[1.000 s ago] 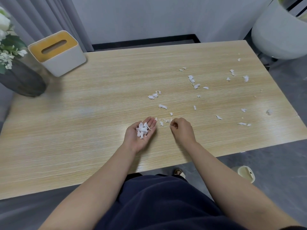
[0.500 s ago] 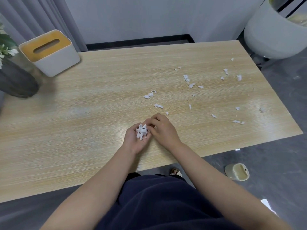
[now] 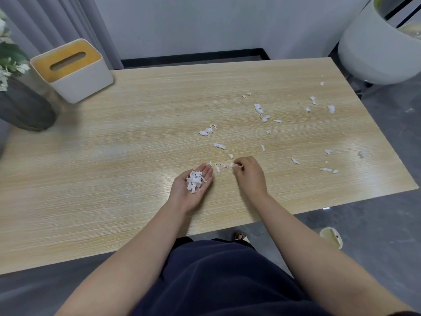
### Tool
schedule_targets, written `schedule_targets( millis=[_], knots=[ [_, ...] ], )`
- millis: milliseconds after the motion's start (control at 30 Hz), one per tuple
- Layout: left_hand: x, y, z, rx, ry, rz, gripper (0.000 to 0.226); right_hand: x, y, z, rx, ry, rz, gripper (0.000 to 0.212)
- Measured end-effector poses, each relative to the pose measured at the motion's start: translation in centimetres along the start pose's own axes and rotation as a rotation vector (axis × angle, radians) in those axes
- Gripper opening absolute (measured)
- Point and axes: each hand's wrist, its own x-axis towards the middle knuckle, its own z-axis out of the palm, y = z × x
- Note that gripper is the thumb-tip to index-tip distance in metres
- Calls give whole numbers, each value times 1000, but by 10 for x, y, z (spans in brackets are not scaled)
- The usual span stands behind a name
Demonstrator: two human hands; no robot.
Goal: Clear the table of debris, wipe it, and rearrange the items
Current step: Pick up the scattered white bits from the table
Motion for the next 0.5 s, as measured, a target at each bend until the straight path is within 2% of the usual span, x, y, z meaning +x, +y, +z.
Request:
schedule_targets(
  millis=[200, 500],
  knots=[
    [-3, 3, -2, 9, -6, 6, 36, 16, 3, 6, -103, -118, 31, 27],
    [-5, 4, -2, 22, -9, 6, 35, 25, 0, 7, -187, -127, 8, 14]
  ],
)
